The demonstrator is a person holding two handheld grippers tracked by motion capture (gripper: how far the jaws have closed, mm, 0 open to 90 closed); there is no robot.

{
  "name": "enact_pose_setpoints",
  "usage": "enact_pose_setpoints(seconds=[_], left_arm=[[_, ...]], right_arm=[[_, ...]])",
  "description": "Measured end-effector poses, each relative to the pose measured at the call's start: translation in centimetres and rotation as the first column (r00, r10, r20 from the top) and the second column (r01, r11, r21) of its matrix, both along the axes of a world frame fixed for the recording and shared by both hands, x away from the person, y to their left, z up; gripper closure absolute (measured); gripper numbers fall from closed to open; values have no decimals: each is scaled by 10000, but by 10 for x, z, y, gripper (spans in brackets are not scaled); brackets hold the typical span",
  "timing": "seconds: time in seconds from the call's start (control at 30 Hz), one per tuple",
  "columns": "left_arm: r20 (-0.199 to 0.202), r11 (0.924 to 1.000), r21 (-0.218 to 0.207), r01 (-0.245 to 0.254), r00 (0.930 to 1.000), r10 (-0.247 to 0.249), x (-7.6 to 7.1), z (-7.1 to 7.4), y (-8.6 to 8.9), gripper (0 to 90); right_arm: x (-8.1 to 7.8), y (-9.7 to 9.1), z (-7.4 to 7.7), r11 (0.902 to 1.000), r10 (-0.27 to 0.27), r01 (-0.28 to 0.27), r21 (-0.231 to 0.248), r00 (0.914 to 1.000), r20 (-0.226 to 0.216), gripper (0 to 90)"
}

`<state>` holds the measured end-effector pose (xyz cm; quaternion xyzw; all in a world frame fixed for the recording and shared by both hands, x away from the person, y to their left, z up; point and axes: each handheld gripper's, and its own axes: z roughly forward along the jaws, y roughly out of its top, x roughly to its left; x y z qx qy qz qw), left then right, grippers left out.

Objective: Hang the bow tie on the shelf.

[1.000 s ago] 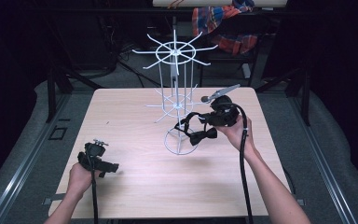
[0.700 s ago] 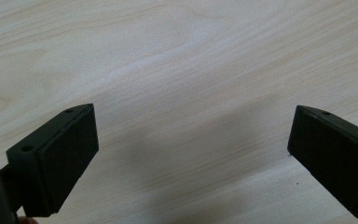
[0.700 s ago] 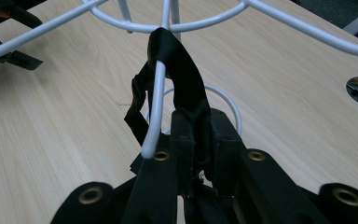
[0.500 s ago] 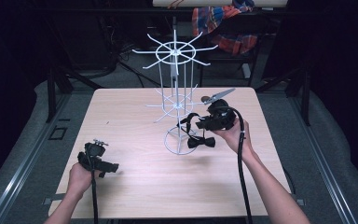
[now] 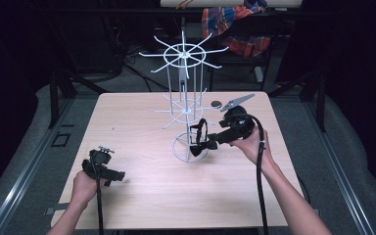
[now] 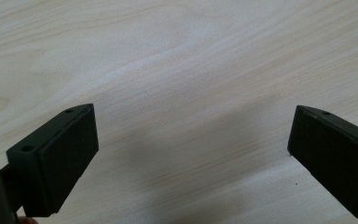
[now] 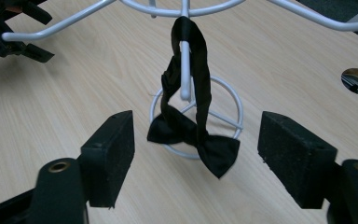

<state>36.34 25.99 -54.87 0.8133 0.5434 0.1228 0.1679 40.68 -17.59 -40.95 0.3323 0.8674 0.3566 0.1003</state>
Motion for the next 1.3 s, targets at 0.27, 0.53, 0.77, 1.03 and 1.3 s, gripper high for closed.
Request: enact_pose_setpoints(seconds=[0.27, 0.53, 0.77, 1.03, 1.3], left_arm=[[3, 10000, 10, -20, 10000, 20, 0, 0, 0, 17], [29, 10000, -2, 0, 10000, 0, 0, 0, -2, 17], [36, 10000, 25, 37, 10000, -37, 0, 1, -3, 17], [38, 10000, 37, 42, 10000, -42, 0, 1, -3, 17], [51, 10000, 40, 43, 10000, -43, 0, 1, -4, 17]], right_arm=[[-22, -10, 8, 9992, 135, -139, -373, 9998, -113, 158], [-44, -27, 11, 9981, 48, -50, -613, 10000, -38, 144], [-67, -51, 0, 9951, -245, 207, -970, 9990, -386, 142], [-87, -70, -26, 9888, -588, 475, -1414, 9953, -764, 142], [-105, -88, -53, 9839, -940, 698, -1643, 9850, -1447, 137]])
